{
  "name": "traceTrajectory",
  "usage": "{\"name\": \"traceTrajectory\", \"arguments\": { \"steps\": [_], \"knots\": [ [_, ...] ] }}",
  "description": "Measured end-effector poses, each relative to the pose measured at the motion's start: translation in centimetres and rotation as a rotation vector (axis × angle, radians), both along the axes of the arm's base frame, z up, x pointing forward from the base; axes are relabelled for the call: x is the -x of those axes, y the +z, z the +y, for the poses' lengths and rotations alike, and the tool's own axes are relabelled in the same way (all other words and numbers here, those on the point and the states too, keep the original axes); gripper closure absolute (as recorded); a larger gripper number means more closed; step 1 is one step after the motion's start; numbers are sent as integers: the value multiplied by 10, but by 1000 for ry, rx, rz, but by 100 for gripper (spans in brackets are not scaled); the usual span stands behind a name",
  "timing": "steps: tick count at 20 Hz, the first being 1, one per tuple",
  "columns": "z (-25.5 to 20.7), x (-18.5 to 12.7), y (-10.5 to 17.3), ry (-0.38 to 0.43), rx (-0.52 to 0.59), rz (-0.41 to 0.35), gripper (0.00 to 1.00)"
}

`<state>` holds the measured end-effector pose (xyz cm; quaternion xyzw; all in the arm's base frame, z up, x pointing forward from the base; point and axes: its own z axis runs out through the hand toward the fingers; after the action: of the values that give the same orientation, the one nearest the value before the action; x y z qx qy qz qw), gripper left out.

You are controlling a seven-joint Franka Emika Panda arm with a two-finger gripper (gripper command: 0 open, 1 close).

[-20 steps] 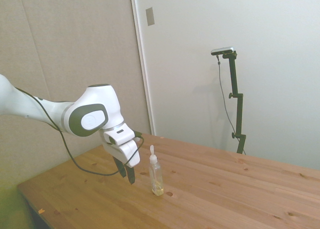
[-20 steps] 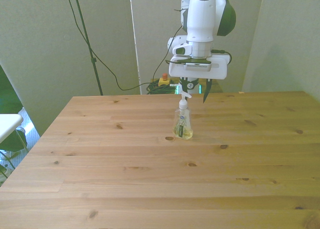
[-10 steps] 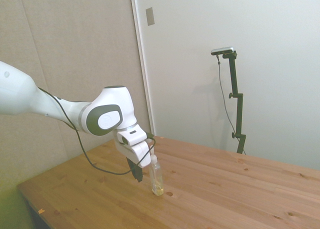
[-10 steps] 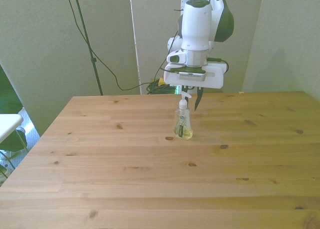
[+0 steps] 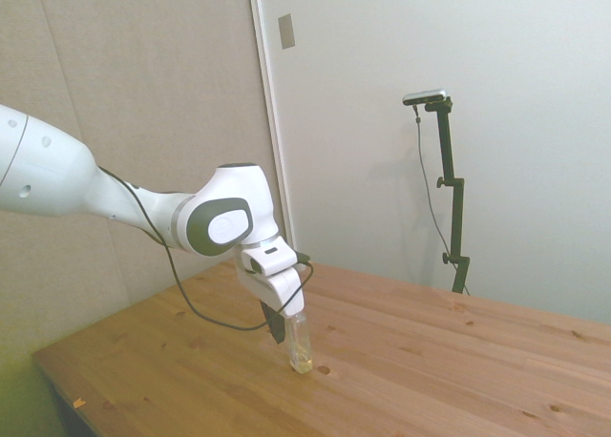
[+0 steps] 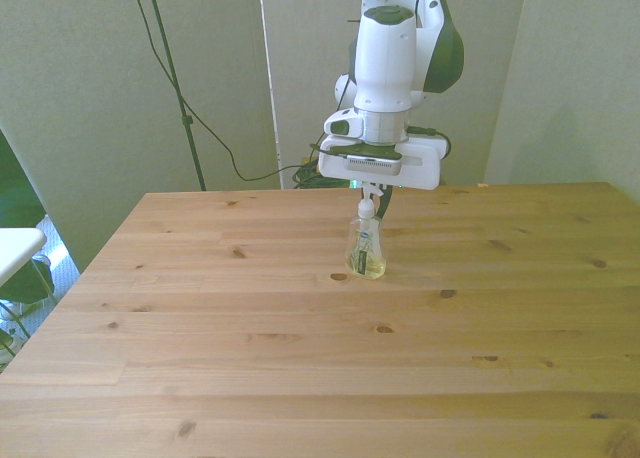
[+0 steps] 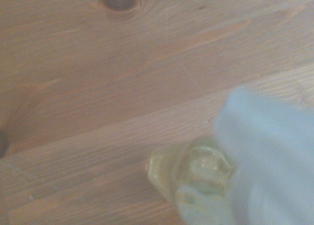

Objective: Knock down the sanitizer

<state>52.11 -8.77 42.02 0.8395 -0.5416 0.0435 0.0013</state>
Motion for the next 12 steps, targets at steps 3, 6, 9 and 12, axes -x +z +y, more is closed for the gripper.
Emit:
{"name": "traceTrajectory", "arguments": {
  "steps": [3,6,9,12],
  "knots": [
    [-13,-14,5,-19,1,6,100],
    [-24,-31,6,-35,3,13,100],
    [-34,-54,6,-40,7,14,100],
    [-37,-78,7,-32,3,10,100]
  ]
}}
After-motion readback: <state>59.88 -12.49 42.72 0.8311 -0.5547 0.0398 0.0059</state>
